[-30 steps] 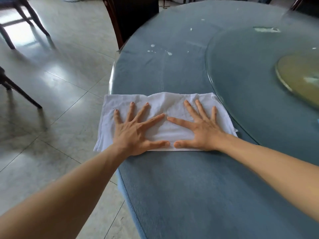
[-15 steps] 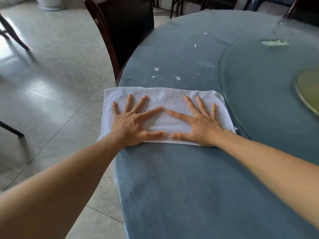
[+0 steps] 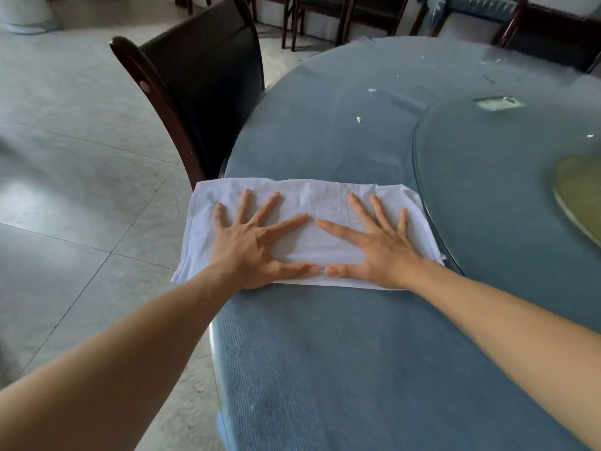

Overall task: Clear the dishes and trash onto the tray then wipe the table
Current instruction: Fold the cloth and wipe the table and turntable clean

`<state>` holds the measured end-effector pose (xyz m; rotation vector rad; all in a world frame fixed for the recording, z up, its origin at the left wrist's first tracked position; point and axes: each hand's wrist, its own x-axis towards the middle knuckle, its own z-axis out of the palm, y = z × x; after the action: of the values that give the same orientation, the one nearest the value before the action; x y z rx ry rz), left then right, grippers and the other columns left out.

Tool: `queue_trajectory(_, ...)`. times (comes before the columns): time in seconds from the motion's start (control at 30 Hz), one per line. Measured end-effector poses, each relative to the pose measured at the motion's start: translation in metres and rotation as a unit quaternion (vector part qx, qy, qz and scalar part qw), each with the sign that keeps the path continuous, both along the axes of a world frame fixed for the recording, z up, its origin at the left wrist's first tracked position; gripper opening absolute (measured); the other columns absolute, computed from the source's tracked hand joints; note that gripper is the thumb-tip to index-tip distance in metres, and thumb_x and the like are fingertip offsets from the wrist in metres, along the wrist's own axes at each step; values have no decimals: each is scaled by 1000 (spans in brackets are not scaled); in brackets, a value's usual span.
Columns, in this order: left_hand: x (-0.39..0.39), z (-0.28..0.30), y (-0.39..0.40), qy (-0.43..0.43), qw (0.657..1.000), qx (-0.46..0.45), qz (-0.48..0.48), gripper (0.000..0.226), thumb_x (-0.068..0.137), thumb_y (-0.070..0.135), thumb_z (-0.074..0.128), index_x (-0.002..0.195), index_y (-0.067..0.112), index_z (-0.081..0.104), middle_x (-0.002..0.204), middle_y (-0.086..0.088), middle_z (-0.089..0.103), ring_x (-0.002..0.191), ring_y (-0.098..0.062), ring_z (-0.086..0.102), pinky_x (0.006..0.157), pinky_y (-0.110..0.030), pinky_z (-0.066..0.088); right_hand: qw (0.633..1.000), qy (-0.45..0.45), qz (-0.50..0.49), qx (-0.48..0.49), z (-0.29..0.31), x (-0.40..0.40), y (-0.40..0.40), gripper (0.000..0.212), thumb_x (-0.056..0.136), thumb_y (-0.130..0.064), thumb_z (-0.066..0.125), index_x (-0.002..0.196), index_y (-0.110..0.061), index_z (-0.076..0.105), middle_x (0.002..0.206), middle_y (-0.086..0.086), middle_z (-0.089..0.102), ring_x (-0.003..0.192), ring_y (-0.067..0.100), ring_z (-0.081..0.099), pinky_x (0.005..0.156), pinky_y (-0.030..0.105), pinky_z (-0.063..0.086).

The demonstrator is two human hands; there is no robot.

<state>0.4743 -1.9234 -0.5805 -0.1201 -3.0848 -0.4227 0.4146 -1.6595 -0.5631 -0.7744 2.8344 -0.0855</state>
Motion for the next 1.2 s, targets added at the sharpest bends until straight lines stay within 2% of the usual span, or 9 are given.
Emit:
queue_trajectory(0.27,-66,4,-17,-26,999,-9,-38,94,53,111,22,137,81,-8,170,16,-9,156,-28,-17,116,-71,-4,999,-7,-33,11,0,-50,-14,86,54,-112,7,134,-86,-12,170,-8,-30,156,30,-30,113,81,-11)
queue_trajectory(0.4,-111,7,-27,-26,998,-21,-48,91,54,111,20,136,81,-7,170,17,-8,157,-28,-13,116,-70,0,999,-6,-47,3,-1,-88,-23,83,58,-111,10,134,-86,-12,170,-9,-30,156,32,-28,112,81,-12)
queue_trajectory(0.93,-283,11,-54,-43,991,-18,-126,92,52,111,20,135,82,-7,169,19,-9,157,-26,-16,118,-67,-7,990,-16,-138,-2,0,-216,-49,82,62,-109,17,135,-86,-11,168,-13,-34,154,30,-35,112,80,-17)
queue_trajectory(1.2,-402,10,-63,-41,980,-7,-193,91,54,111,20,137,81,-5,169,18,-9,156,-25,-17,119,-68,-6,978,-3,-206,24,4,-297,-64,88,55,-110,1,138,-84,-12,168,-16,-32,156,29,-30,115,80,-8)
